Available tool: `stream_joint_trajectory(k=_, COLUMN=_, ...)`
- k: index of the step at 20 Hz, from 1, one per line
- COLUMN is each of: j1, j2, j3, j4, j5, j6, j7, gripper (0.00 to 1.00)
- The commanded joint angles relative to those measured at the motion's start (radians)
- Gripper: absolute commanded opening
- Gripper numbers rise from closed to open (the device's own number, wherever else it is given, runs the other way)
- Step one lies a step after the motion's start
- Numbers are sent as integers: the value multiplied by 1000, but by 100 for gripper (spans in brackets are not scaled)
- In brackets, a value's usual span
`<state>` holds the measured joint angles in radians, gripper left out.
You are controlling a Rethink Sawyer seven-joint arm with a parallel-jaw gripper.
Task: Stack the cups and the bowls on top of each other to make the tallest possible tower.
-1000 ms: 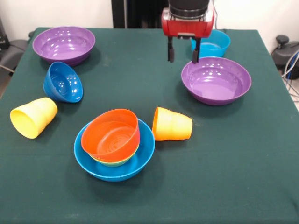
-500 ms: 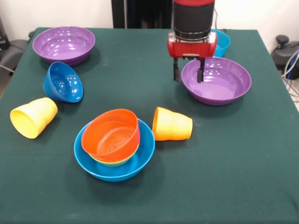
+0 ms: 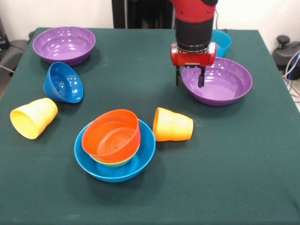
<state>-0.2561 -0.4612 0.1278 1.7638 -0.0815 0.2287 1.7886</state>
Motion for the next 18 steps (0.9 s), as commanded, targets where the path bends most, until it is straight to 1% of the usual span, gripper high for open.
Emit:
stream_joint_trajectory(k=1, j1=2, j2=113, j3=71, j4=-56, j5=-75, j6=-114, j7=57, gripper=100)
stream_joint_trajectory(k=3, j1=15, j2=122, j3=53, j4=-69, j5=-84, j6=-115, j7=54, gripper=100)
stream_joint_trajectory(k=6, j1=18, j2=128, j3=47, j4=-68, j5=-89, j6=-128, j7=58, gripper=100)
stream_joint_trajectory(k=9, j1=35, j2=101, j3=22, j4=-64, j5=-93, j6=-108, j7=55, gripper=100)
stream_joint_trajectory(k=12, j1=25, j2=97, j3=31, j4=-50, j5=-104, j6=-114, j7=50, gripper=100)
stream_joint_trajectory(k=13, j1=23, j2=96, j3=28, j4=-35, j5=-110, j6=-131, j7=58, gripper=100)
stream_joint_trajectory(k=14, j1=26, j2=98, j3=23, j4=-37, j5=-117, j6=-135, j7=58, gripper=0)
stream_joint_trajectory(k=16, j1=42, j2=99, j3=7, j4=-43, j5=-129, j6=-142, j7=51, gripper=0)
stream_joint_trajectory(k=18, j1=58, j2=100, j3=-11, j4=-25, j5=-141, j6=-175, j7=65, gripper=0)
